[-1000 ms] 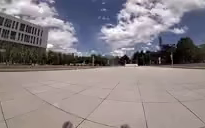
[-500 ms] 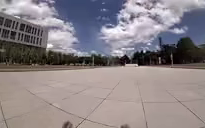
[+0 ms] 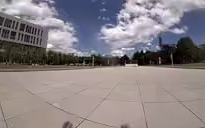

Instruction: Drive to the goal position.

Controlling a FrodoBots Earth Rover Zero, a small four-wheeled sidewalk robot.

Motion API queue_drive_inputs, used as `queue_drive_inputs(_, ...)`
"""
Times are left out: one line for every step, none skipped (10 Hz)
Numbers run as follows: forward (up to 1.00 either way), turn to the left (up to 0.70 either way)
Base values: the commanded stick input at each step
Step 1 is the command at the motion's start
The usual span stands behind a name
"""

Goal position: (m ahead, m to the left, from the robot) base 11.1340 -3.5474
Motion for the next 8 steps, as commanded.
queue_drive_inputs(0.06, 0.0)
queue_drive_inputs(0.06, 0.0)
queue_drive_inputs(0.06, 0.0)
queue_drive_inputs(0.06, 0.0)
queue_drive_inputs(0.06, 0.0)
queue_drive_inputs(0.06, 0.0)
queue_drive_inputs(0.06, 0.0)
queue_drive_inputs(0.06, 0.0)
